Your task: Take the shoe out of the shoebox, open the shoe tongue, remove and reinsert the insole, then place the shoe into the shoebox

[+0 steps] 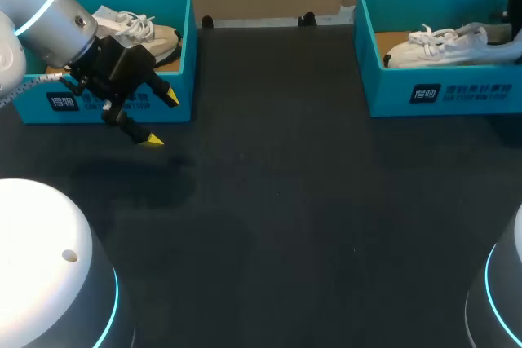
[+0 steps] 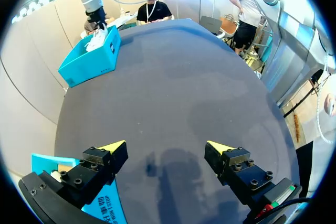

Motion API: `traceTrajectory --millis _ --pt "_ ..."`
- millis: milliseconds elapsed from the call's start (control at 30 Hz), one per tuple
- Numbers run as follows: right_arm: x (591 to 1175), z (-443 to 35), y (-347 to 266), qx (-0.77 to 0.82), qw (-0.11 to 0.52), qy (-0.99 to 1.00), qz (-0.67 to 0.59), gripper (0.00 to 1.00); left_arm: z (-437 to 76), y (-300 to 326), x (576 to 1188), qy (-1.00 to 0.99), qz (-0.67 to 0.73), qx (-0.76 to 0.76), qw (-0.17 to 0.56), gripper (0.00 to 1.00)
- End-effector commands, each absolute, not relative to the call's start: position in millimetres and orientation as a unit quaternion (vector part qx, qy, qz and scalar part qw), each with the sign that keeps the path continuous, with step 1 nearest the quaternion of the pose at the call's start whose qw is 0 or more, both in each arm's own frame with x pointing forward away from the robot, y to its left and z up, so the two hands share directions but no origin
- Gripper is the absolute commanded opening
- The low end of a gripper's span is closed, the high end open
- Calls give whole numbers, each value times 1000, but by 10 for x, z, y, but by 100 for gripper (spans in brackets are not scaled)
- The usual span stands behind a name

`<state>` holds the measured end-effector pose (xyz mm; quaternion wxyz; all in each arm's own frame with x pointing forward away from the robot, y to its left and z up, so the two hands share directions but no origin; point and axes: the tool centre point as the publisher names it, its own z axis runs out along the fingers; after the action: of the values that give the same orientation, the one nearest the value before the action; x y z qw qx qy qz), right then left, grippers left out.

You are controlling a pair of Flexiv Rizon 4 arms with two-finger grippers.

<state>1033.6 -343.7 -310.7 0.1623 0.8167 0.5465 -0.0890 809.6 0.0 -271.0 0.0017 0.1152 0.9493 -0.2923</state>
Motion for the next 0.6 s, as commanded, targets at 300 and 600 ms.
traceTrajectory --millis 300,600 --pt "10211 -3250 -3461 816 155 549 -90 0 -2710 3 8093 950 -291 116 2 100" --pt "10177 -3411 -3448 810 147 560 -97 0 -2710 3 8093 950 -291 116 2 100"
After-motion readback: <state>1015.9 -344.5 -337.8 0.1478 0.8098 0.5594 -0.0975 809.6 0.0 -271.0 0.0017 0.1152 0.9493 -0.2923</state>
